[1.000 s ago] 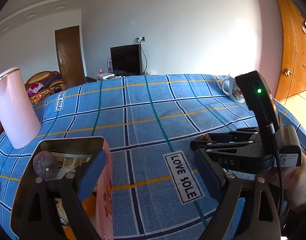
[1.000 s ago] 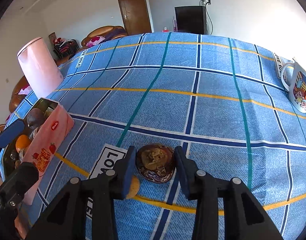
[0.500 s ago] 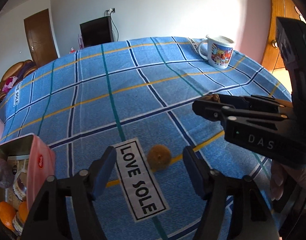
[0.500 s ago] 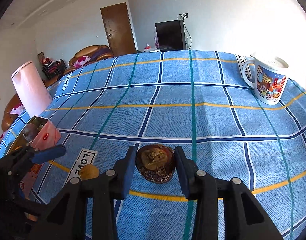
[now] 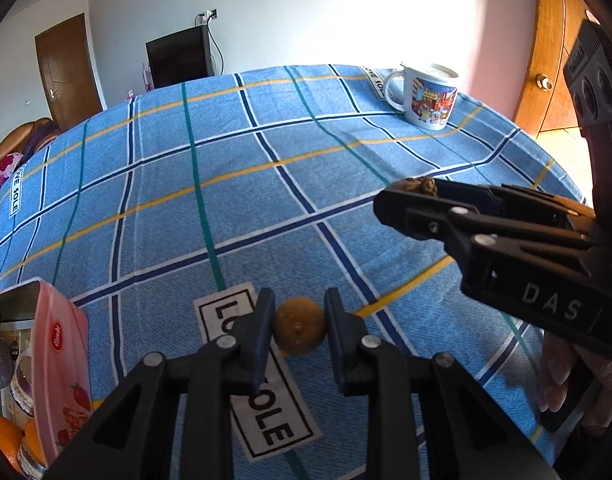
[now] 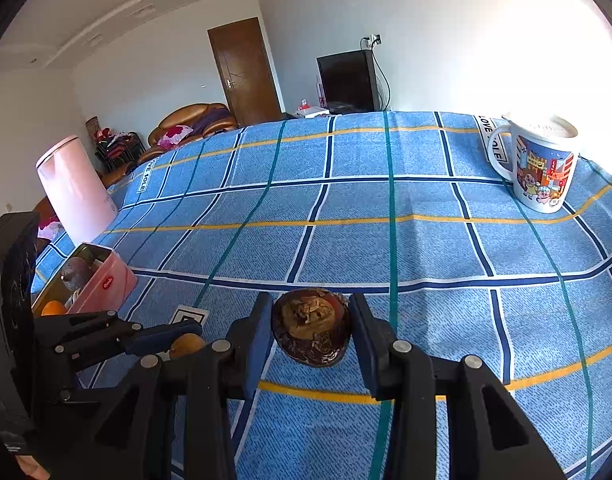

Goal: Organize fruits
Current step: 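Grasp a small brown fruit with the left tool while the right tool grasps a round brown pastry, then carry the small fruit and round pastry over the pink tin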

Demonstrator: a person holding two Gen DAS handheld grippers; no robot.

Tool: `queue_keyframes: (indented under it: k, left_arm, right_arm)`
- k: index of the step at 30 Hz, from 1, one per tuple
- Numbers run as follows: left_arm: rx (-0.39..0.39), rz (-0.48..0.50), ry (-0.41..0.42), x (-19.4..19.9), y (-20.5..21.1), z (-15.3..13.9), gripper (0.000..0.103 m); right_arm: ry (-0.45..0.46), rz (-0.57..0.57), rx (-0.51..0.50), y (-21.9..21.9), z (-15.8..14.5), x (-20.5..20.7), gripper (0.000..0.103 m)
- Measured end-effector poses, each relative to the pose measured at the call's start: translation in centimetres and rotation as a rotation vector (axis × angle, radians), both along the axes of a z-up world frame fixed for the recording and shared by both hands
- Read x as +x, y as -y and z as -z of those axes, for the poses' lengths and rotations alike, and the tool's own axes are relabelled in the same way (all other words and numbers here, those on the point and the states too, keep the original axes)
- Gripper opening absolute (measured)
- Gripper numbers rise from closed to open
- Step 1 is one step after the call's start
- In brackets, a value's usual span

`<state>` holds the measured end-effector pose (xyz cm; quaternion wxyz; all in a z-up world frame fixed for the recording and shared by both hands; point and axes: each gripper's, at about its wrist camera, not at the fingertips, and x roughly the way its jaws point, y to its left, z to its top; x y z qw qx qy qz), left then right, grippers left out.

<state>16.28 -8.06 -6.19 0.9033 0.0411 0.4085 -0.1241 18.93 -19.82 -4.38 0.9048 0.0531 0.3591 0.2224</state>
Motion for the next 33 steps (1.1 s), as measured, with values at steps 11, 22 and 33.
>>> queue_keyframes:
  k: [11,22,33]
  left_arm:
    - [-0.042,-0.04,0.101,-1.1,-1.2,-1.4,0.027]
    - [-0.053,-0.063,0.161,-1.9,-1.6,-2.0,0.027]
    - [-0.059,-0.072,0.212,-2.7,-2.0,-2.5,0.027]
  right_arm:
    - [0.06,-0.031,0.016,-0.2,-0.9,-1.0,0.041]
    - [0.122,-0.036,0.02,-0.2,-1.5,-1.9,0.041]
    - [0.167,-0.04,0.028,-0.1,-1.9,-2.6,0.041]
